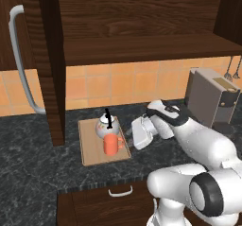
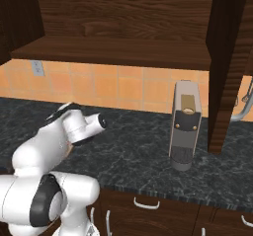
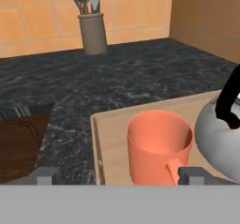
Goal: Pick the kettle from the counter and place it on the tray. Then pick the mug from the cabinet and place it on the tray. Then close the cabinet doors.
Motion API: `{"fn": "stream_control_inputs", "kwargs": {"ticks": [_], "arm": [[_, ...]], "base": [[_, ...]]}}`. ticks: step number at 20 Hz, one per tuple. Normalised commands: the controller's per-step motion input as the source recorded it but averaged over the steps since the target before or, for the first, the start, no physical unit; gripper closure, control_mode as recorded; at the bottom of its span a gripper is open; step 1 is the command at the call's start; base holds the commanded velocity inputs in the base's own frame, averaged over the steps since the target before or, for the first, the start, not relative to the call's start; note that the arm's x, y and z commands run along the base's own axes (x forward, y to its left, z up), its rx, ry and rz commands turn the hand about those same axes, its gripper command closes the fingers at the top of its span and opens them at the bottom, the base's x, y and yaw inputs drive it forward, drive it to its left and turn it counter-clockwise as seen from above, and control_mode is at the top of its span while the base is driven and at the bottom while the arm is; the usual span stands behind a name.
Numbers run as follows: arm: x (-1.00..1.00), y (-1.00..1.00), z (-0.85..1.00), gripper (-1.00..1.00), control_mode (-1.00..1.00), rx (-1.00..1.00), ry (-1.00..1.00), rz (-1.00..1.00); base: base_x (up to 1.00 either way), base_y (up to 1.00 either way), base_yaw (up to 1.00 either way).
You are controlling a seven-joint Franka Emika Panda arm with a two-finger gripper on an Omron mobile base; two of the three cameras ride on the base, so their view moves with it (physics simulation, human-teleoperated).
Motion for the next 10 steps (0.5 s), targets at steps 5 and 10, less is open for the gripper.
{"fn": "stream_control_inputs", "kwargs": {"ticks": [5, 10], "arm": [[-0.87, -0.03, 1.00, -1.00, -1.00, -0.11, 0.19, -0.31], [-0.50, -0.23, 0.69, -1.00, -1.00, -0.10, 0.36, -0.41]], "base": [[0.00, 0.00, 0.00], [0.00, 0.00, 0.00]]}}
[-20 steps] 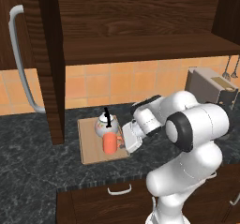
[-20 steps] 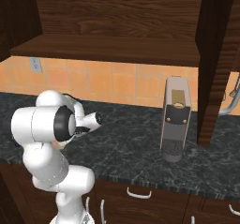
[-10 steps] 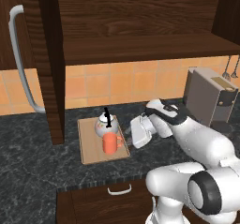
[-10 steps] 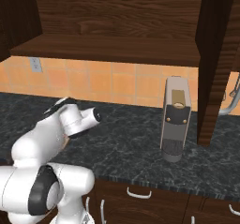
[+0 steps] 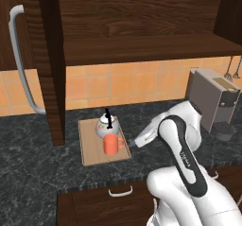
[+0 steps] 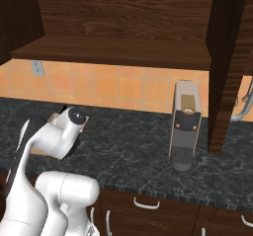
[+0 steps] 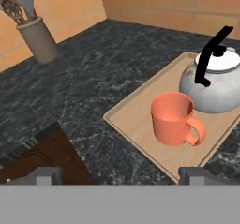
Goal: Pick the kettle from the counter and place it on the tray. Then pick the mug from the cabinet and place it on the tray. Then close the cabinet doors.
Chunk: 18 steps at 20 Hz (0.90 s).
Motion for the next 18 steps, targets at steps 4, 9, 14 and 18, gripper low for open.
{"fn": "stream_control_inputs", "kwargs": {"ticks": [4, 9, 14, 18], "arm": [[0.00, -0.02, 0.00, -1.00, -1.00, 0.01, 0.11, -0.05], [-0.25, -0.44, 0.04, -1.00, -1.00, 0.00, 0.06, -0.18], [-0.17, -0.72, 0.09, -1.00, -1.00, 0.00, 0.07, -0.21], [-0.27, -0.63, 0.00, -1.00, -1.00, 0.00, 0.00, -0.18]], "base": [[0.00, 0.00, 0.00], [0.00, 0.00, 0.00], [0.00, 0.00, 0.00], [0.00, 0.00, 0.00]]}}
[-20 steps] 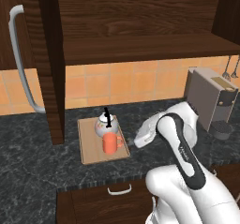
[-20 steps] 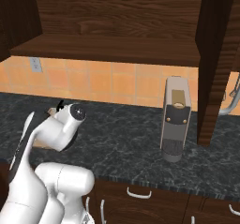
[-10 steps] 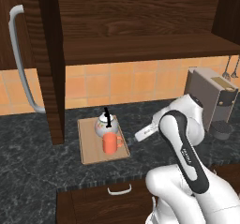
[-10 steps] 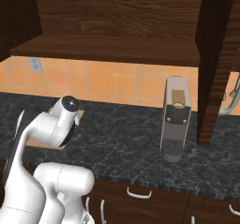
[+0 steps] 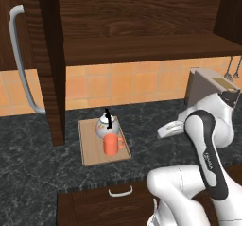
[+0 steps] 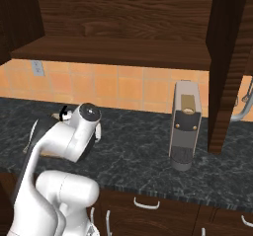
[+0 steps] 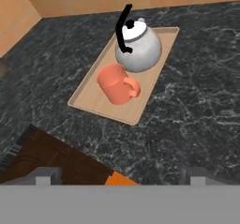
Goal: Pick the kettle from the counter and place it on the tray. Then pick the mug from the cabinet and place it on the tray. Then close the cabinet doors.
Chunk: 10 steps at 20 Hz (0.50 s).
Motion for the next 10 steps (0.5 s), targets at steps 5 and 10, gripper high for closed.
{"fn": "stream_control_inputs", "kwargs": {"ticks": [5, 10], "arm": [[-0.32, -0.50, 0.00, -1.00, -1.00, 0.00, 0.00, -0.14], [-0.64, -0.90, 0.00, -1.00, -1.00, 0.06, -0.09, -0.22]], "base": [[0.00, 0.00, 0.00], [0.00, 0.00, 0.00]]}}
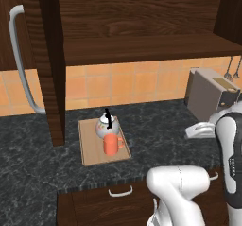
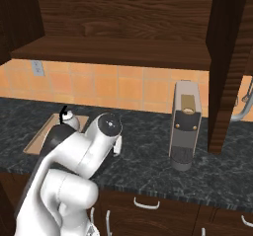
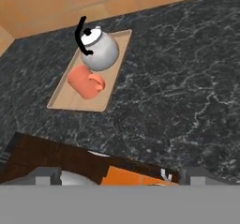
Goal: Pick the kettle from the counter and place it on the tray. Then pick the mug from the cabinet and place it on the tray. Then close the cabinet doors.
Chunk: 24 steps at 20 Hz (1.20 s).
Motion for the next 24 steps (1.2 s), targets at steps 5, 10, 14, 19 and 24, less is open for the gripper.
{"fn": "stream_control_inputs", "kwargs": {"ticks": [5, 10, 14, 19, 24], "arm": [[-0.80, -1.00, 0.00, -1.00, -1.00, 0.19, -0.11, -0.17], [-0.56, -1.00, 0.37, -1.00, -1.00, 0.35, -0.06, -0.20], [-0.21, -1.00, 0.39, -1.00, -1.00, 0.36, 0.02, -0.17], [0.00, -0.95, 0.10, -1.00, -1.00, 0.21, 0.05, -0.08], [0.00, -0.54, -0.01, -1.00, -1.00, 0.04, -0.01, -0.03]], "base": [[0.00, 0.00, 0.00], [0.00, 0.00, 0.00], [0.00, 0.00, 0.00], [0.00, 0.00, 0.00], [0.00, 0.00, 0.00]]}}
